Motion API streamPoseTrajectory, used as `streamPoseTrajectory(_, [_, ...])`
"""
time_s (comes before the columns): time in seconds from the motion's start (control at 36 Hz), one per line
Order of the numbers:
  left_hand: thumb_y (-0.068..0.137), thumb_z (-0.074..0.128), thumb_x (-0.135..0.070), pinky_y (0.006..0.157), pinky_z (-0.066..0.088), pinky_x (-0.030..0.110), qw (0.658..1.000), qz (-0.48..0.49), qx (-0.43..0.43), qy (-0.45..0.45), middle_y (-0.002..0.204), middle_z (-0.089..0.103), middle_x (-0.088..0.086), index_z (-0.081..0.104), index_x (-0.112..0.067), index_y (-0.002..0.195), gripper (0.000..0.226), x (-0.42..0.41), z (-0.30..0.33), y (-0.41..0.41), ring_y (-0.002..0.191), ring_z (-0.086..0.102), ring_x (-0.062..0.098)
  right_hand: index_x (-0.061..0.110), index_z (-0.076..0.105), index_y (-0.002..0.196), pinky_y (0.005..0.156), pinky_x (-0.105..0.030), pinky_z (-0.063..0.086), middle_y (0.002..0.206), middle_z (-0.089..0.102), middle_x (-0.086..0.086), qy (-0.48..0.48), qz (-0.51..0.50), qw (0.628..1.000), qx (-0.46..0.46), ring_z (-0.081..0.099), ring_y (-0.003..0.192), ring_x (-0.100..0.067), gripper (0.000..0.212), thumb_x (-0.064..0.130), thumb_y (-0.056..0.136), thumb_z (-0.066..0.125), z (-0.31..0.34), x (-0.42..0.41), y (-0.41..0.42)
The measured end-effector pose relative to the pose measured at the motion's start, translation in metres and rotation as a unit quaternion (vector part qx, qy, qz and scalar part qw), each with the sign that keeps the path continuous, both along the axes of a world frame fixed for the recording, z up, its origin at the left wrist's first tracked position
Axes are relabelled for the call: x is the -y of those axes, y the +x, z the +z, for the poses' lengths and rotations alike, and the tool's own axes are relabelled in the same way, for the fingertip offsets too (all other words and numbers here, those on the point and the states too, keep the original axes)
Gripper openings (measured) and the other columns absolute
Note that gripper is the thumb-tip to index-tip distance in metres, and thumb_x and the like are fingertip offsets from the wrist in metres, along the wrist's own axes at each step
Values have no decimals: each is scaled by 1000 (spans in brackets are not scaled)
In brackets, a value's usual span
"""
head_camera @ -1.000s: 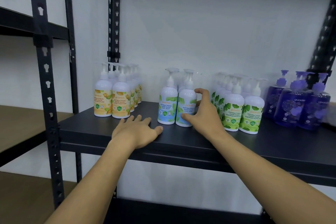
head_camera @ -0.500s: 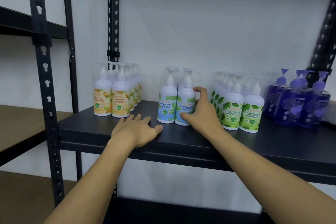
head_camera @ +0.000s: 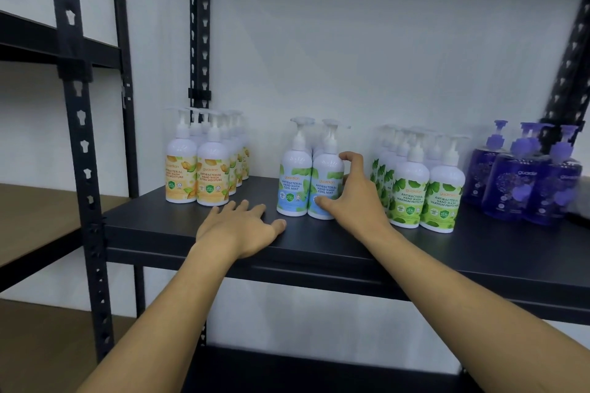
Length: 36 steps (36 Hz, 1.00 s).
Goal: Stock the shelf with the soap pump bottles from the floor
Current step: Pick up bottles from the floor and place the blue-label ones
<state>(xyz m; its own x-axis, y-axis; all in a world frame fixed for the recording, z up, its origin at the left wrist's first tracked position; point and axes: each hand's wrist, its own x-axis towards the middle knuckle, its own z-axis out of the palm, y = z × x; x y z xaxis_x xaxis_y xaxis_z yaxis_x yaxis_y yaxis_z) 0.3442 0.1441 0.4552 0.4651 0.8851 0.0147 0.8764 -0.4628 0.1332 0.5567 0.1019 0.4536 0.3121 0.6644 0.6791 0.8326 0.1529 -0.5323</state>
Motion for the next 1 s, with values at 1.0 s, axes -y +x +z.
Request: streamPoseTrajectory(1.0, [97, 23, -68, 121, 13, 44, 1000, 1, 17, 21, 166, 16, 2, 24, -28, 157, 72, 1, 0, 1, 152, 13, 23, 31, 25, 135, 77, -44, 57, 112, 58, -8, -22, -19, 1000, -2, 62, 95, -26, 86, 22, 73, 84, 1, 7, -8])
